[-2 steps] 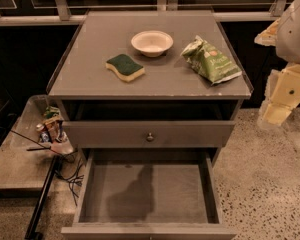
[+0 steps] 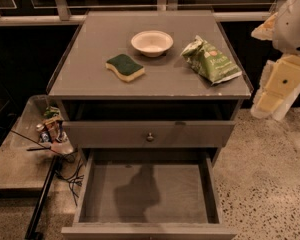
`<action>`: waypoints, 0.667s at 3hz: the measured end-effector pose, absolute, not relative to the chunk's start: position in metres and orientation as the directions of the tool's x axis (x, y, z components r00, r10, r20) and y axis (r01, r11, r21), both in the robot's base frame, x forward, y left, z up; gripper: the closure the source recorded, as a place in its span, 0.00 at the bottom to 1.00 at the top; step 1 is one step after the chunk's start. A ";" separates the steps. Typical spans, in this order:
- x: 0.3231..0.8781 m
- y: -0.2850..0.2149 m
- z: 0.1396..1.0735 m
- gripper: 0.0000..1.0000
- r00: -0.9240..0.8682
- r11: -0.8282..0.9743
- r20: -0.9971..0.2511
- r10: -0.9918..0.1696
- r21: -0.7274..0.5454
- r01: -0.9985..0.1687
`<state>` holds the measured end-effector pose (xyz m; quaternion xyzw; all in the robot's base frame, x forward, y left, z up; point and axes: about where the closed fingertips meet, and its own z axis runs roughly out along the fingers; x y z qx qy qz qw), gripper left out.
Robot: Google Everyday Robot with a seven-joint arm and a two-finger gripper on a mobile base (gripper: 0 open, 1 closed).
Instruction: Place green jalapeno chip bag into middle drawer
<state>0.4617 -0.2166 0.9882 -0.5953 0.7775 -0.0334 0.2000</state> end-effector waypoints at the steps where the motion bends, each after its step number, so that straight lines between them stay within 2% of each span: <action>1: 0.506 -0.231 0.982 0.00 -0.233 0.347 -0.369 -0.900 -0.284 -0.894; 2: 0.556 -0.244 0.976 0.00 -0.242 0.424 -0.503 -0.830 -0.285 -0.860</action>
Offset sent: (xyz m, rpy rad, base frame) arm 0.1664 -0.0496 -0.0133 0.4439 -0.1995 -0.1374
